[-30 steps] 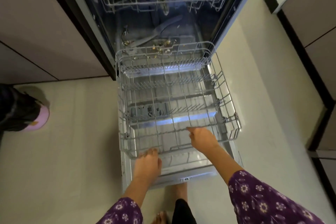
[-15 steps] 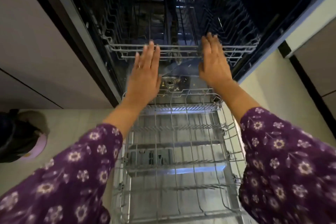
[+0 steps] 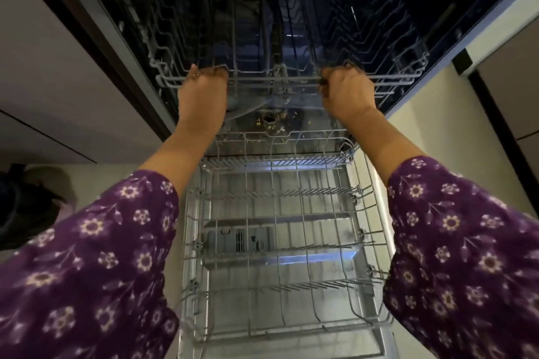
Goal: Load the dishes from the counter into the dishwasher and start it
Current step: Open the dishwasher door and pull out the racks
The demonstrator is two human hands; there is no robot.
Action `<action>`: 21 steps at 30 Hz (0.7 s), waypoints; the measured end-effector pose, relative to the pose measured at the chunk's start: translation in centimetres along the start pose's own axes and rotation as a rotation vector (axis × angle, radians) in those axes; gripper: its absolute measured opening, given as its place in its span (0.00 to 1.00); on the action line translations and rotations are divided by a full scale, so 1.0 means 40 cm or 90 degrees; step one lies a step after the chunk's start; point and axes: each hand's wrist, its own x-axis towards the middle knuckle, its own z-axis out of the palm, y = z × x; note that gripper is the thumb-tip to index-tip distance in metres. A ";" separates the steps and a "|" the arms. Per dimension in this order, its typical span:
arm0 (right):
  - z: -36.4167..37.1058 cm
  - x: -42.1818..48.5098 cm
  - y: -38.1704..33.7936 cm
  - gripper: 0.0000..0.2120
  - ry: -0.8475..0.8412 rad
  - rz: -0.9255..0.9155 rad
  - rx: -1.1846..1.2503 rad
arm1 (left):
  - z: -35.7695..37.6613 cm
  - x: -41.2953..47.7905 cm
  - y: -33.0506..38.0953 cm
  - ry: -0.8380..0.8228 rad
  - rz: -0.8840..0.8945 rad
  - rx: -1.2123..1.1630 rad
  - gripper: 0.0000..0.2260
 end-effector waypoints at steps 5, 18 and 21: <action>0.003 -0.125 -0.020 0.07 0.011 0.002 0.002 | -0.021 -0.123 0.005 0.026 -0.008 0.013 0.17; -0.088 -0.492 -0.076 0.10 -0.102 0.056 0.039 | -0.162 -0.460 0.034 -0.092 0.064 -0.019 0.13; -0.107 -0.569 -0.088 0.09 -0.146 0.061 0.021 | -0.199 -0.538 0.046 -0.110 0.063 -0.007 0.13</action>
